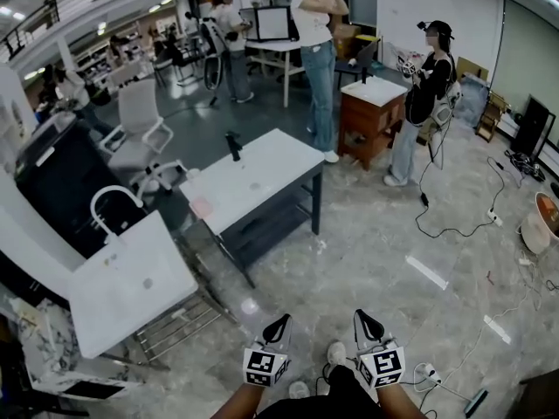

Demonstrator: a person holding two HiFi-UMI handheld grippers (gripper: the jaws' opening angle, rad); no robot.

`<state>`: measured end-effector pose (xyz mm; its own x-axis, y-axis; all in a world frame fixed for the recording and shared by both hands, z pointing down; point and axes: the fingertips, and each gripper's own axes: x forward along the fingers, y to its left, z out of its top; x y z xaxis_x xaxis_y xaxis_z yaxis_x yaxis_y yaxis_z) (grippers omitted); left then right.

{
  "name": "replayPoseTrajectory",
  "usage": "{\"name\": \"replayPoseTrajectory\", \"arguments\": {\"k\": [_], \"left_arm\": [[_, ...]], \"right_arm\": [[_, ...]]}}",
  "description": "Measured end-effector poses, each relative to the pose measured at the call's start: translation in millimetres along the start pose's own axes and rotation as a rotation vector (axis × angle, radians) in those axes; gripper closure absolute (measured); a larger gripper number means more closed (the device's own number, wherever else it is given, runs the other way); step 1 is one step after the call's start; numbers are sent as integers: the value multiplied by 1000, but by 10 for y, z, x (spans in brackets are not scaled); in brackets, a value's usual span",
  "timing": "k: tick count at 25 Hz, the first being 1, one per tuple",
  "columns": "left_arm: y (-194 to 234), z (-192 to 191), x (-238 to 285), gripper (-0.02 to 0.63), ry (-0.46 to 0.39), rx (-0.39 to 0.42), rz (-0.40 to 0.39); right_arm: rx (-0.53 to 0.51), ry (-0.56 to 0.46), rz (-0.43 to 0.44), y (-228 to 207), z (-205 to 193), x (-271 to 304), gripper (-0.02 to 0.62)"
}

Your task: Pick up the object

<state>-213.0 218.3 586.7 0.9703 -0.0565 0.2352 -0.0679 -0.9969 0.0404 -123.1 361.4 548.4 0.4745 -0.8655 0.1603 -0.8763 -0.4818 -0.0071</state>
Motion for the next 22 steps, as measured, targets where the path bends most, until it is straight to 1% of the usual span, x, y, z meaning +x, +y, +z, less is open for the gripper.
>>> {"name": "replayPoseTrajectory", "arguments": {"k": [5,12,22], "left_arm": [[163,66,240,588,14,-4,47],[348,276,792,588,8,14,102],[363,524,1581,588,-11,20,170]], "right_arm": [[2,-1,47,-171,36,358,592],[6,-8,91,-642,145,860,592],[-34,-37,148,-1381,324,1377,592]]}}
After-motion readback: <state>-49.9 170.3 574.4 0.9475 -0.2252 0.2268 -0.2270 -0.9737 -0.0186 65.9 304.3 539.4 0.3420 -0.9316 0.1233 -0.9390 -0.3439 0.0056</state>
